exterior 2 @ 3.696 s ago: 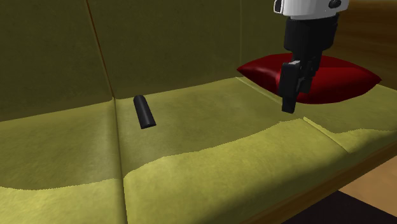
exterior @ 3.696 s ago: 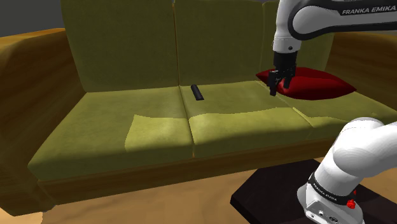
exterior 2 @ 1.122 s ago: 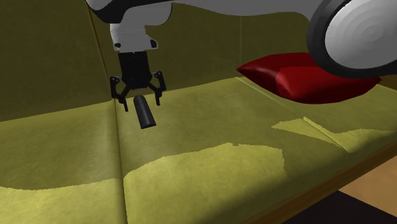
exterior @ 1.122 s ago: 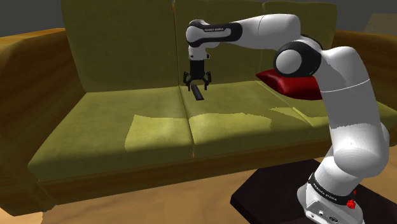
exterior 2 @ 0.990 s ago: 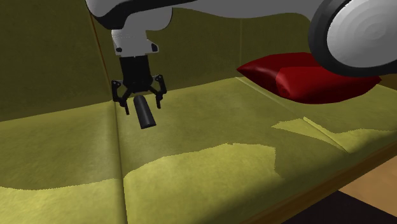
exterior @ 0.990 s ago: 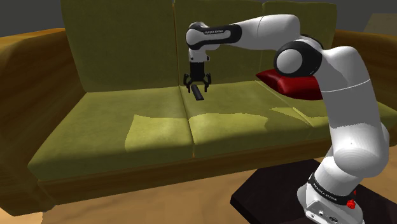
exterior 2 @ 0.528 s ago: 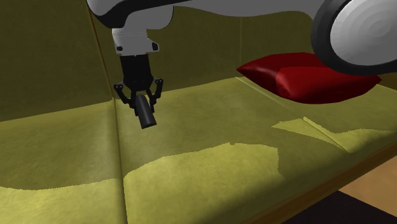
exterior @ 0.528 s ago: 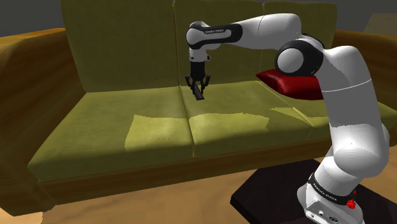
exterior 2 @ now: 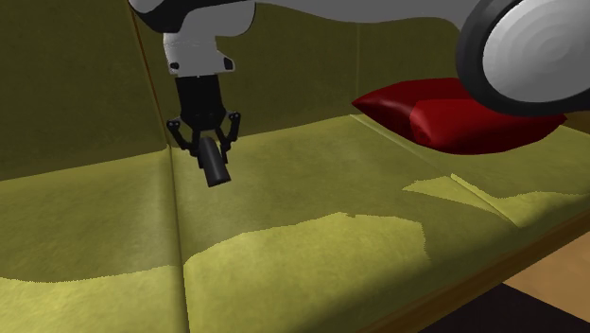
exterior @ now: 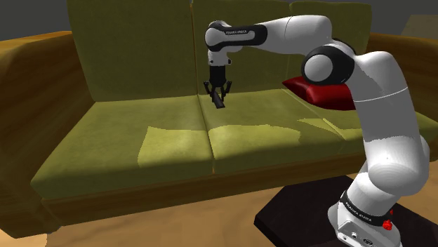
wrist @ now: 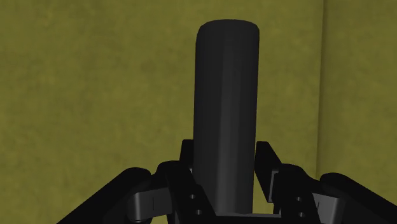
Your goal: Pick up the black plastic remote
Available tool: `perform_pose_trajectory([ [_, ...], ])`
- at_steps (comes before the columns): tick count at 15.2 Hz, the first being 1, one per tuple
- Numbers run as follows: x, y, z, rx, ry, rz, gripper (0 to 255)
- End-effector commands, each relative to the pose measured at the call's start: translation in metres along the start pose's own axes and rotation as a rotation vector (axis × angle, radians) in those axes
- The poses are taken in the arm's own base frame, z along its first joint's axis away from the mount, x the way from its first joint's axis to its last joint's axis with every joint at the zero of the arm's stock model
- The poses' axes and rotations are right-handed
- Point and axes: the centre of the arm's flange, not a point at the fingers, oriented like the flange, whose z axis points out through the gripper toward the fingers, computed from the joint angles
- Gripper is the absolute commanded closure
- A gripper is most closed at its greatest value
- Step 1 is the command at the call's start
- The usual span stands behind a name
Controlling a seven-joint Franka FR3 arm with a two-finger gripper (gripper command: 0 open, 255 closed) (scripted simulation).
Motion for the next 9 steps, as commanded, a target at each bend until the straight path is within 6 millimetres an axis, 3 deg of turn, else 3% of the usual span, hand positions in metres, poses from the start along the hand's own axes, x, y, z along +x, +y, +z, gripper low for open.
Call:
perform_pose_trajectory([
  [1, -0.003, 0.000, -0.010, 0.000, 0.000, 0.000, 255],
  [9, -0.013, -0.001, -0.051, 0.000, 0.000, 0.000, 255],
])
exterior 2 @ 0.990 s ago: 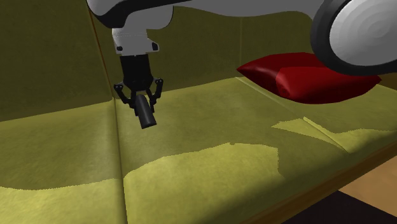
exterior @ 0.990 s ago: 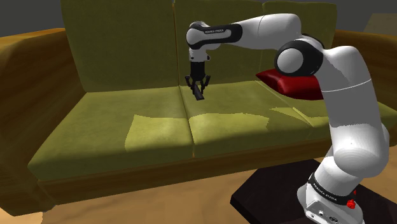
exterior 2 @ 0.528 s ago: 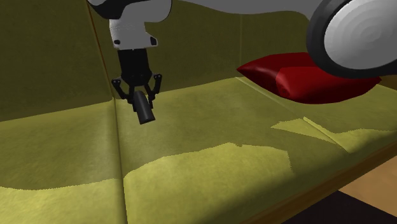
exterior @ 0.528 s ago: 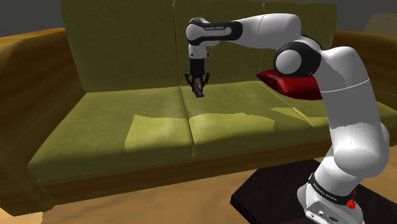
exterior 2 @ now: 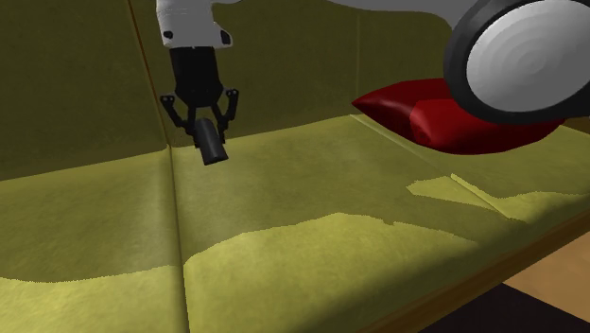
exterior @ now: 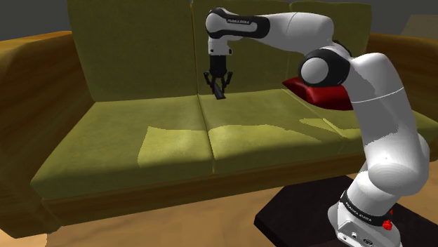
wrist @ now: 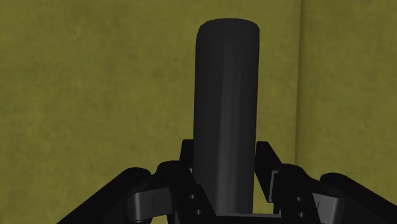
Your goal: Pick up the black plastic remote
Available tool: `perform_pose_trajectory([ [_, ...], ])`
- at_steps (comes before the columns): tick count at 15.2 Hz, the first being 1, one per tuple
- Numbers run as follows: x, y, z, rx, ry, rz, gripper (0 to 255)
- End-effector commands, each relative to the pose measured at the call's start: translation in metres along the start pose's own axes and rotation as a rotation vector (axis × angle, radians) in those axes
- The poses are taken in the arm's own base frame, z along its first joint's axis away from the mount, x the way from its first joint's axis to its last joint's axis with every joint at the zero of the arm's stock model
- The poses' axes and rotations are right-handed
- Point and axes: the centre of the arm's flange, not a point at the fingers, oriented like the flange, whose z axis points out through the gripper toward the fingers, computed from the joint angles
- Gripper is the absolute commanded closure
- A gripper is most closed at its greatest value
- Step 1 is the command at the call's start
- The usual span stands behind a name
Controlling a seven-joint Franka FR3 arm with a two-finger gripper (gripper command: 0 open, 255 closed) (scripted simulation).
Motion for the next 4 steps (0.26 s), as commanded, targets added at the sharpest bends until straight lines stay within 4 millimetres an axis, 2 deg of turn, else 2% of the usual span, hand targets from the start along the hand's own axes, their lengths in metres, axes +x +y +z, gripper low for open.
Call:
perform_pose_trajectory([
  [1, -0.0032, -0.0016, -0.0109, 0.000, 0.000, 0.000, 255],
  [4, -0.0047, -0.0018, -0.0168, 0.000, 0.000, 0.000, 255],
])
